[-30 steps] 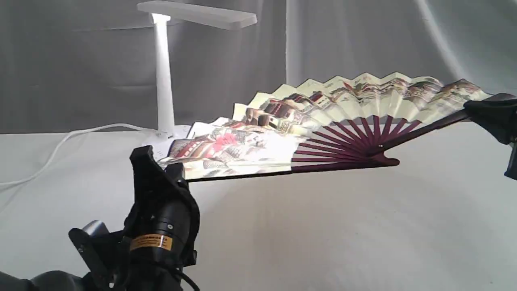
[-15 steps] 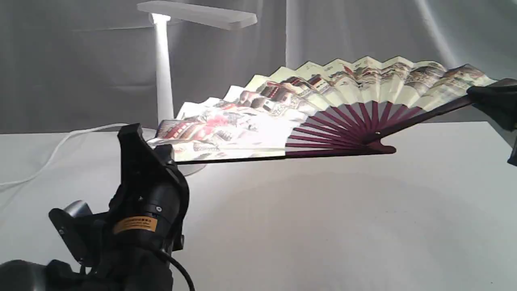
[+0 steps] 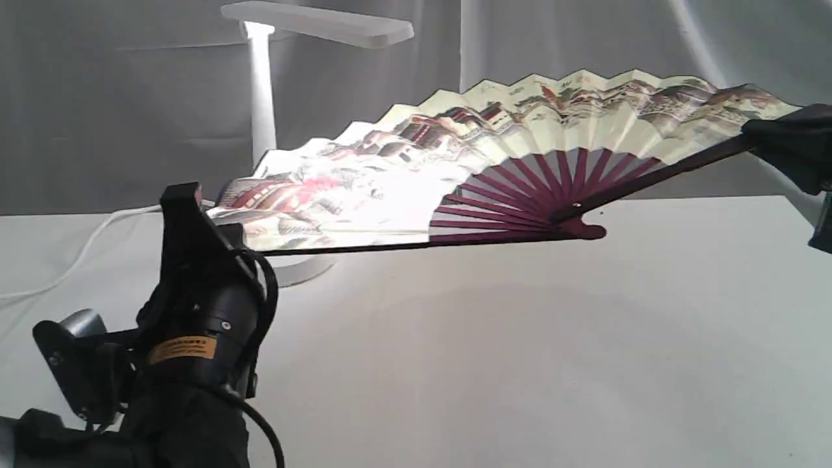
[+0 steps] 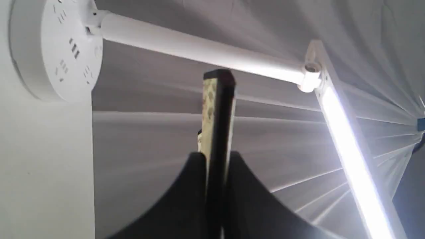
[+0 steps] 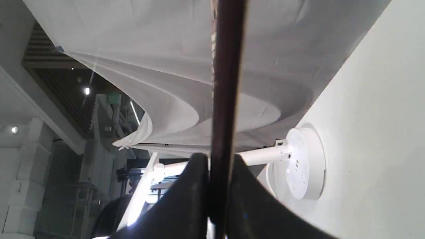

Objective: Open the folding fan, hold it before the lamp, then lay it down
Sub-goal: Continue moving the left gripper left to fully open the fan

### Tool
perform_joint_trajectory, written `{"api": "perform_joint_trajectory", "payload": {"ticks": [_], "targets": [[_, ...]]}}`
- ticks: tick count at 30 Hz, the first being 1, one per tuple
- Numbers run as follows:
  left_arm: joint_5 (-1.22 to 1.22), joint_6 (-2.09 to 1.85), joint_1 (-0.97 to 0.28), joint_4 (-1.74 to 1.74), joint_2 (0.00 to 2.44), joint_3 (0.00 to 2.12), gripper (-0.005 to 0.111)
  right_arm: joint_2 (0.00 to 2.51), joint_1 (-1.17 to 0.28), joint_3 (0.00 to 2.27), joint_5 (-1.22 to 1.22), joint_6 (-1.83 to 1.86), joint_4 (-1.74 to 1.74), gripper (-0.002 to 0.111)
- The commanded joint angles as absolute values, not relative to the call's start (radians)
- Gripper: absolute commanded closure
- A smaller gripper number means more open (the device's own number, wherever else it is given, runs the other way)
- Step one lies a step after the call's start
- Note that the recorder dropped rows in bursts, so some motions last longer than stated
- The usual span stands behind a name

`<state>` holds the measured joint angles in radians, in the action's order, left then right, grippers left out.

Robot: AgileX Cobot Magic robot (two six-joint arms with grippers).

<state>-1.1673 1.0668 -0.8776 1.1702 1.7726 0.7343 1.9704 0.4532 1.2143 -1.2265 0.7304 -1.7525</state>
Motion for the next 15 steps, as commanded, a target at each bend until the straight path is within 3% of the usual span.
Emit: {"api": "perform_joint_trajectory", "payload": {"ticks": [1,15], "targets": [[-1.221,1.075,-0.845,1.182,1.744,0.705,0.107,1.959,0.413,1.213,-1.203,0.746,-1.744,0.108],[-1.221,1.064,-0.825,1.227,1.570,0.538,0.107,1.959,0.291,1.213,-1.182,0.748,-1.744,0.108]]}}
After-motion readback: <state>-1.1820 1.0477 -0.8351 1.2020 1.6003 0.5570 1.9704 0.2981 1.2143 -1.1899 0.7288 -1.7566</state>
